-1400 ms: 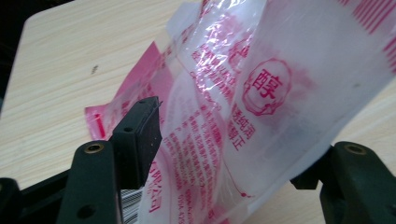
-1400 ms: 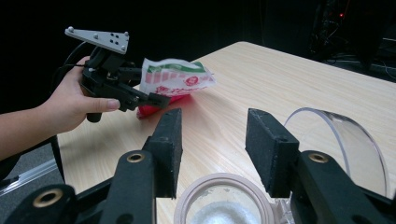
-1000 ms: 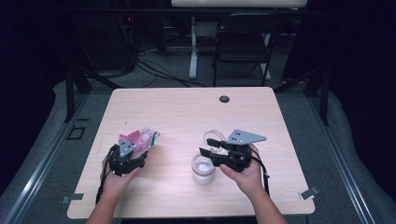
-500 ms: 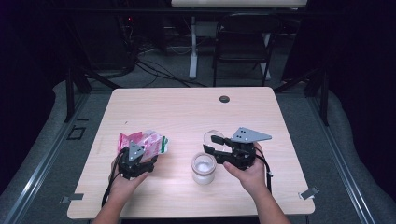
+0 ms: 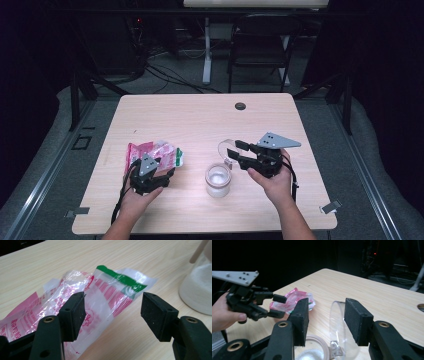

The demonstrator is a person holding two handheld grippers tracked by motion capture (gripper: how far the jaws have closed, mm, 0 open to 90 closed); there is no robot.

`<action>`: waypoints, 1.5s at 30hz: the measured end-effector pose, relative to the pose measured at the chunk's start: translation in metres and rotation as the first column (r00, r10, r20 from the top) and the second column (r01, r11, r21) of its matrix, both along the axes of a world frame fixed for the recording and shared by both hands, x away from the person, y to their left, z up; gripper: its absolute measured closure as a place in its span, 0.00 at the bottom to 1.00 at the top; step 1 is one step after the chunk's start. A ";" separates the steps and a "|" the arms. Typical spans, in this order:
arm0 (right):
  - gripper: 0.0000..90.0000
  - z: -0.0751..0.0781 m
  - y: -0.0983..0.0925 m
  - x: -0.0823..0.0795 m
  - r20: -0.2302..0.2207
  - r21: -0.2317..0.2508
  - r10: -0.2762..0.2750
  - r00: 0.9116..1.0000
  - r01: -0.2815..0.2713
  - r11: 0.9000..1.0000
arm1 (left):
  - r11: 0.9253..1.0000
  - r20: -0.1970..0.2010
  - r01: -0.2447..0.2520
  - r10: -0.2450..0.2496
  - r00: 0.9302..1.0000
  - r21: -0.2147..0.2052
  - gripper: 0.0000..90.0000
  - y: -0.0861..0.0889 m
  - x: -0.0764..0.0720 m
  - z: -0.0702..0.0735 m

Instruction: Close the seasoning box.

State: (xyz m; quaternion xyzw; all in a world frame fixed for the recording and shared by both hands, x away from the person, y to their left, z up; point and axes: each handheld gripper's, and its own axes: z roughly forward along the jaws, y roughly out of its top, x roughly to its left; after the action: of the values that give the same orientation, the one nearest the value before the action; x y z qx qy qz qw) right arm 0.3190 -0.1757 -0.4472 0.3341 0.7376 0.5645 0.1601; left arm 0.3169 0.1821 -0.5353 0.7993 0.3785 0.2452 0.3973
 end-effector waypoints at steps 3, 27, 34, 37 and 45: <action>0.63 0.000 -0.005 0.002 0.006 -0.008 -0.028 1.000 0.028 1.000 | 1.000 0.009 0.012 -0.012 1.000 -0.002 0.40 -0.003 -0.002 0.001; 0.96 -0.009 -0.031 0.016 -0.040 0.005 -0.109 0.993 0.110 0.994 | 1.000 0.052 0.021 -0.022 0.998 0.014 0.42 -0.007 -0.012 0.005; 1.00 -0.026 -0.029 0.030 -0.075 -0.035 -0.126 0.989 0.123 0.992 | 1.000 0.048 -0.002 0.001 0.999 0.013 0.43 0.000 -0.015 0.004; 1.00 -0.030 -0.028 0.033 -0.083 -0.044 -0.117 0.990 0.114 0.993 | 1.000 0.047 -0.010 0.010 0.999 0.012 0.43 0.002 -0.016 0.004; 1.00 -0.040 -0.026 0.041 -0.119 -0.056 -0.112 0.987 0.106 0.993 | 0.999 0.042 -0.030 0.029 0.999 0.012 0.43 0.008 -0.017 0.003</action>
State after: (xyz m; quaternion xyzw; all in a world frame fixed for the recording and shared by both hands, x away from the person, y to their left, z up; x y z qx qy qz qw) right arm 0.3597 -0.2016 -0.4868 0.4037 0.7403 0.5152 0.1533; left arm 0.3000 0.1899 -0.5324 0.7907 0.3805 0.2698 0.3964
